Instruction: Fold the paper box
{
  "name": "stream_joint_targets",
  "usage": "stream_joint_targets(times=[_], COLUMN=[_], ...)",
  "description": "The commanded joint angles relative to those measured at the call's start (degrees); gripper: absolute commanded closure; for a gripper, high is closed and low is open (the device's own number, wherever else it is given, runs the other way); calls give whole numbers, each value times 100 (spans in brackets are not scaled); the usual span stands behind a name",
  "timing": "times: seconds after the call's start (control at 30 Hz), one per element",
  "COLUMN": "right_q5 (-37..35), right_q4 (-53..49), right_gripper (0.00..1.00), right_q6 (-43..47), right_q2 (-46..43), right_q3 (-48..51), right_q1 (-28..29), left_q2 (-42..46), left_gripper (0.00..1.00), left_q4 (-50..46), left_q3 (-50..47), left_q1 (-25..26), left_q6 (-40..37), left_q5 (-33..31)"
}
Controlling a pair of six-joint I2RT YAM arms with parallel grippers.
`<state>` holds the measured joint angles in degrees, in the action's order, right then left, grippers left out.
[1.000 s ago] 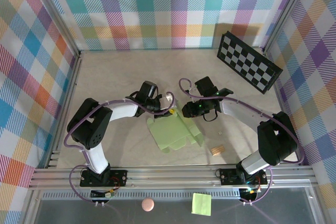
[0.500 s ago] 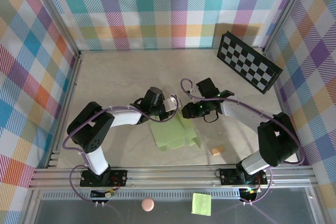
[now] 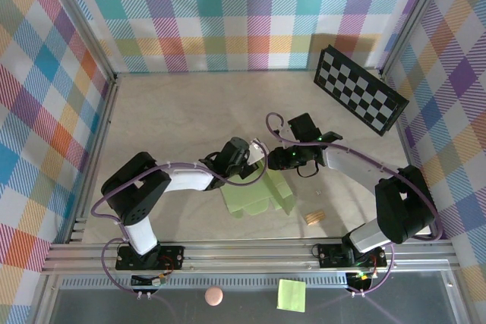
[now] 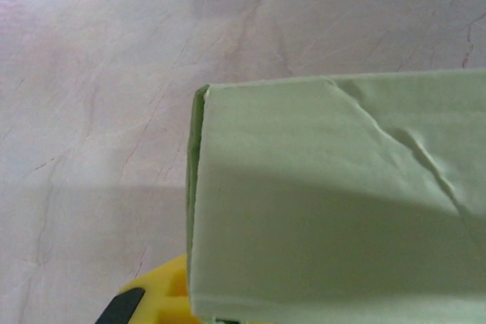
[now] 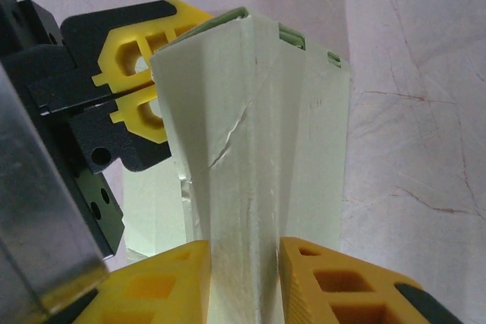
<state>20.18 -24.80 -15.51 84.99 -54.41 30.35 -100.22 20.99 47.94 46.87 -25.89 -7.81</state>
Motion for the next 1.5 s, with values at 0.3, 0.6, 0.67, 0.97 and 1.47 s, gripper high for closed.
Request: stream_joint_targets(times=[0.3,0.6,0.67,0.97,1.47], right_q5=[48,-68,-132,-729,-1763], right_q4=[-138,-371,-483,-1091,-1519], right_gripper=[64,50,42,26,29], right_q6=[44,78,68,40,-74], right_q2=[-130,-38,36,633,2308], right_q3=[-135,-465,-635,-1652,-2986], right_q1=[86,101,101,304,764], left_q2=[694,1674,1942,3044,4018], left_gripper=[57,44,43,42,39], left_q4=[192,110,83,-280,-324], left_q3=[-299,-1075,-1259,-1882,-2691], left_q1=[22,-77,-106,-310,-346], left_q6=[481,800,923,1666,2264], left_q5=[187,279,119,-353,-506])
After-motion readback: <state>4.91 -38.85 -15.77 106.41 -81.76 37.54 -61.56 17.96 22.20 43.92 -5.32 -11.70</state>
